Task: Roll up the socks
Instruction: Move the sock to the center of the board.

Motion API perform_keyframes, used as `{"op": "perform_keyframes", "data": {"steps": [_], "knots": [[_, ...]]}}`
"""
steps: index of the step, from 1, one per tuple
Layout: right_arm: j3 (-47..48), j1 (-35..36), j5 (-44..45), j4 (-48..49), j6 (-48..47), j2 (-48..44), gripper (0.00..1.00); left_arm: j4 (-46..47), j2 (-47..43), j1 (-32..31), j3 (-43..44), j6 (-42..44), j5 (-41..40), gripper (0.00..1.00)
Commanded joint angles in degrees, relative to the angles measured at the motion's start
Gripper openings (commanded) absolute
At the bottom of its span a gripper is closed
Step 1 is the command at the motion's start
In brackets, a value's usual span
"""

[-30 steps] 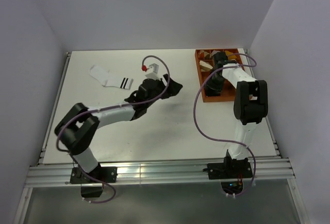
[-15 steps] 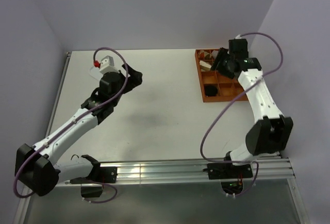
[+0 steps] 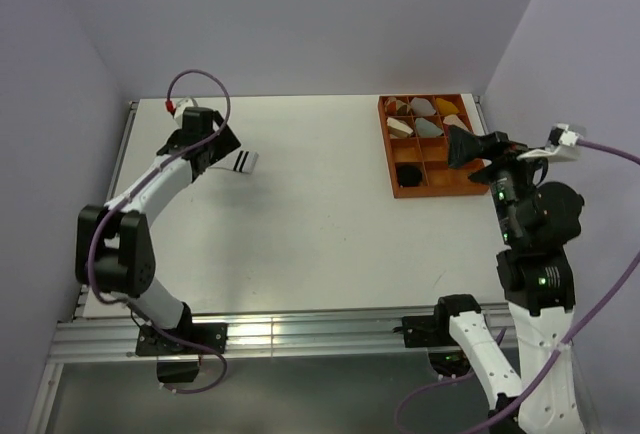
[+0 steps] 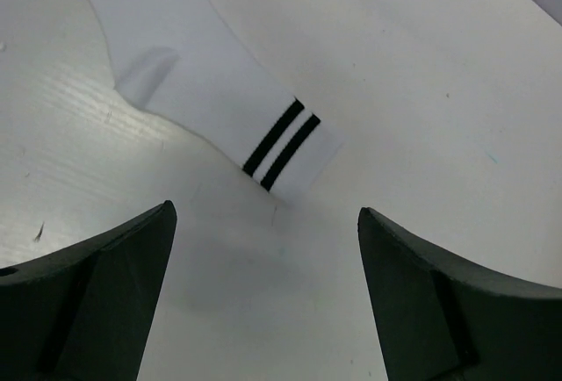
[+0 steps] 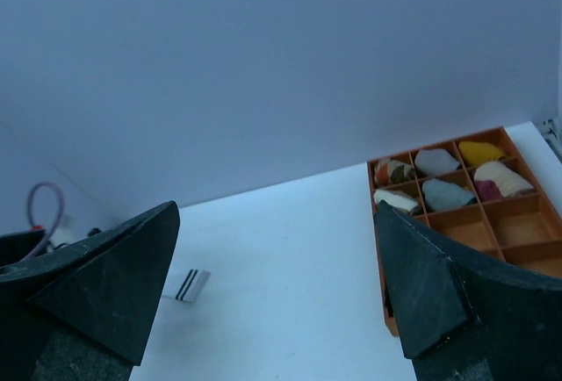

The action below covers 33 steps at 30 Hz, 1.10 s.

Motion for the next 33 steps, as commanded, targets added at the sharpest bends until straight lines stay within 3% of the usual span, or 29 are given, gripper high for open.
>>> {"op": "perform_keyframes", "data": {"steps": [1, 4, 12, 24, 33], "knots": [[-3.51, 0.6, 0.52, 4.93, -0.55, -2.51, 1.0, -0.21, 8.24, 1.53, 10.38, 5.59, 3.78, 0.88], [-5.18, 1.39, -0.7, 5.2, 0.68, -4.89, 0.99, -3.11, 17.15, 1.97, 18.65, 8.66, 3.87, 0.86], [-7.73, 2.54, -4.67, 5.2, 1.74, -6.03, 0.98, -5.49, 29.81, 2.06, 25.98, 12.37, 7.73, 0.8], [-8.61, 2.62, -6.95, 5.11, 2.44, -3.93, 0.97, -3.56, 32.99, -2.51, 21.6, 13.43, 12.39, 0.77], [-9.93, 2.8, -9.15, 6.52, 3.23, -2.52, 0.97, -3.38, 30.53, -18.67, 12.9, 11.23, 12.74, 0.79]]}}
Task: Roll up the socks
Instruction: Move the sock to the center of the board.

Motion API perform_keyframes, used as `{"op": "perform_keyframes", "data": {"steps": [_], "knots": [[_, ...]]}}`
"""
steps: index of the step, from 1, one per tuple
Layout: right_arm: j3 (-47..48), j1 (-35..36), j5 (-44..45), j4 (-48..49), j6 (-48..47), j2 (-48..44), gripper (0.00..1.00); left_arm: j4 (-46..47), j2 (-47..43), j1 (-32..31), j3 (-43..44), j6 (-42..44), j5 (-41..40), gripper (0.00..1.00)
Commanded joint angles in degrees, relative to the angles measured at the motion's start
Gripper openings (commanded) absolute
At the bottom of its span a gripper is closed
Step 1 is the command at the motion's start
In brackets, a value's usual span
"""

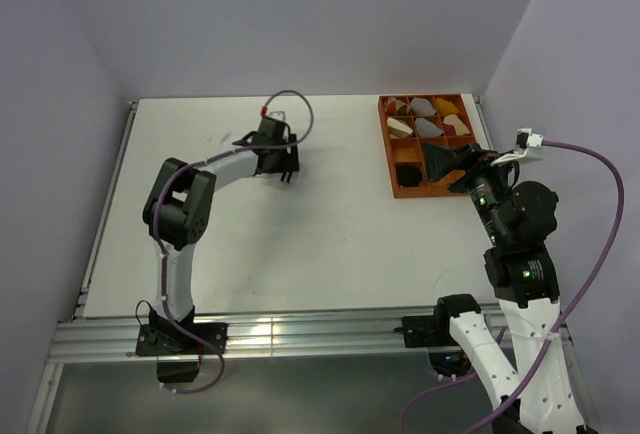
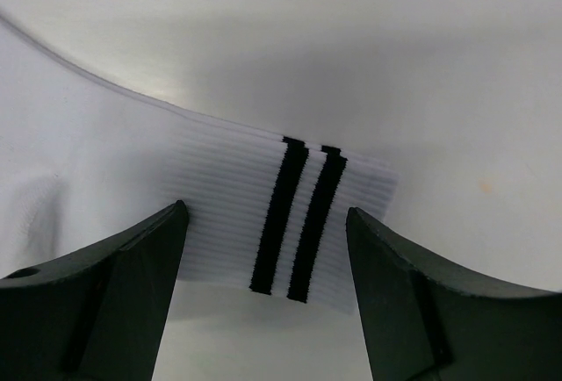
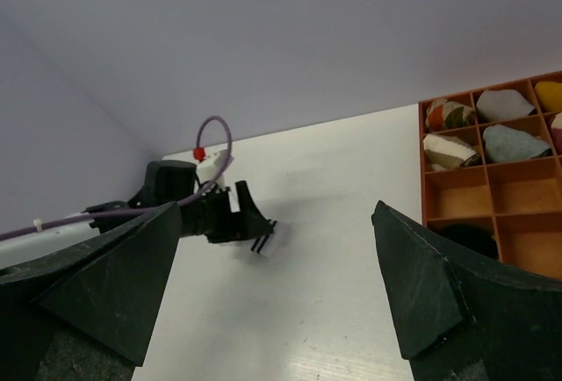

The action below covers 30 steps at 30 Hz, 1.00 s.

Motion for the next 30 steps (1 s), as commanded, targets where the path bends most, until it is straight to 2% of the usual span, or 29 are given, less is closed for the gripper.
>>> {"op": "perform_keyframes", "data": {"steps": [1, 6, 11, 13, 18, 21, 27, 30], "knots": [[-0.84, 0.63, -1.87, 2.91, 0.46, 0.96, 0.97, -5.57, 0.06, -10.32, -6.04, -1.95, 4.44, 0.79], [-1.01, 1.16, -2.4, 2.48, -0.07, 2.88, 0.96, -6.19, -6.35, -21.58, -14.54, -1.95, 2.85, 0.8], [-1.1, 1.51, -5.3, 1.42, -0.95, 5.17, 0.91, -4.87, -19.24, -25.64, -25.36, -3.88, 2.16, 0.81], [-1.63, 1.86, -6.01, 1.24, -1.91, 6.22, 0.89, -5.65, -25.04, -26.26, -27.22, -3.8, 1.28, 0.83], [-1.63, 6.5, -4.35, -0.16, -5.86, 9.48, 0.86, -6.01, -35.79, -26.09, -28.72, -3.71, -4.77, 0.89], [-1.1, 9.77, -3.72, -1.57, -7.71, 12.2, 0.85, -3.21, -40.02, -24.25, -29.16, -4.5, -4.8, 0.89], [-3.29, 14.08, -3.98, -0.87, -8.51, 16.24, 0.83, 3.12, -34.76, -14.07, -27.32, -6.87, 0.3, 0.84], [-4.79, 14.61, -5.74, -0.61, -8.33, 17.74, 0.81, 7.33, -30.1, -11.68, -25.04, -6.0, -0.22, 0.84]]}}
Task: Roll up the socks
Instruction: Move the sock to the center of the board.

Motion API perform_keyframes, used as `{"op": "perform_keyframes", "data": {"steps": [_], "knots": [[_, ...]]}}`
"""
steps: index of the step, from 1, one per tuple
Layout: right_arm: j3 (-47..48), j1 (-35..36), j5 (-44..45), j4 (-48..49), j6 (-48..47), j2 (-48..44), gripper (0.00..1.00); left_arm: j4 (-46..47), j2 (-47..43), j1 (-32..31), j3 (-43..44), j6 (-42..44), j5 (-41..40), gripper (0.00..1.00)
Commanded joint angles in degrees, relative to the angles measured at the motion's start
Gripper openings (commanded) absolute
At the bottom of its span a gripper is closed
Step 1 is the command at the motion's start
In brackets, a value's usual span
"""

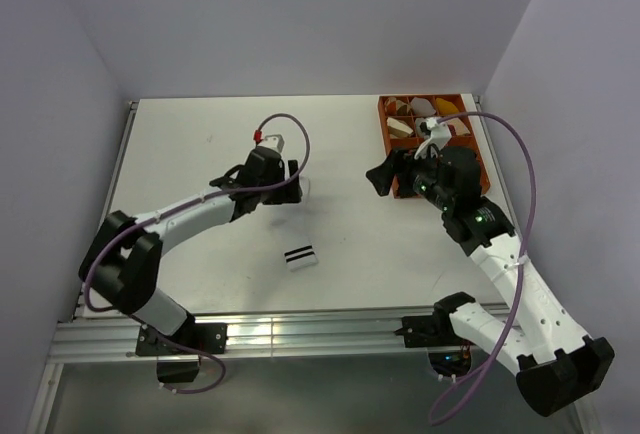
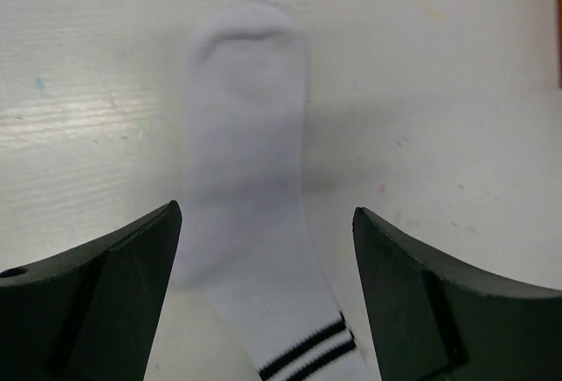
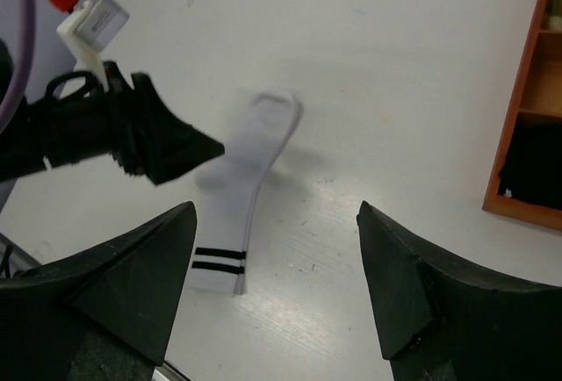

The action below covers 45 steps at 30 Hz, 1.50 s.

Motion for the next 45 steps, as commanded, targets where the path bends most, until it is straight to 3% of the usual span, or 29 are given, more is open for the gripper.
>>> {"op": "perform_keyframes", "data": {"steps": [1, 7, 18, 24, 30, 33, 37, 39, 41, 45], "knots": [[-1.66, 0.77, -1.63, 1.38, -1.23, 0.8, 0.81, 6.45, 6.24, 2.69, 4.38, 0.14, 1.55, 0.85], [-5.97, 2.44, -1.02, 2.35, -1.58, 0.72, 0.8, 7.34, 19.61, 4.62, 12.99, 3.92, 5.59, 0.84], [-9.67, 2.97, -2.86, 5.16, -2.11, 1.95, 0.8, 8.13, 33.14, 4.62, 22.92, 8.31, 11.39, 0.83], [-10.37, 6.21, -2.87, 5.96, -7.64, 6.34, 0.8, 7.16, 39.67, 4.62, 30.23, 14.37, 16.22, 0.84], [-10.81, 16.06, 1.97, 7.71, -10.63, 12.65, 0.79, 13.13, 36.59, 4.62, 28.74, 22.02, 21.24, 0.86], [-10.02, 19.31, 2.14, 8.85, -11.25, 14.95, 0.77, 10.77, 35.99, 4.71, 31.02, 21.78, 20.8, 0.87], [-8.27, 21.6, 1.62, 10.78, -13.27, 19.16, 0.75, 15.49, 25.72, 5.68, 24.8, 14.14, 18.0, 0.88], [-7.39, 22.74, 1.09, 11.4, -15.02, 21.27, 0.75, 14.64, 18.54, 6.03, 21.82, 7.84, 11.86, 0.88], [-4.58, 23.19, -0.75, 10.88, -16.95, 25.83, 0.75, 8.25, 12.03, 7.26, 20.14, 2.9, 4.59, 0.88], [3.14, 26.69, 3.19, 8.16, -20.12, 33.49, 0.72, 0.58, 0.94, 11.47, 13.38, -7.74, -0.11, 0.9]]}}
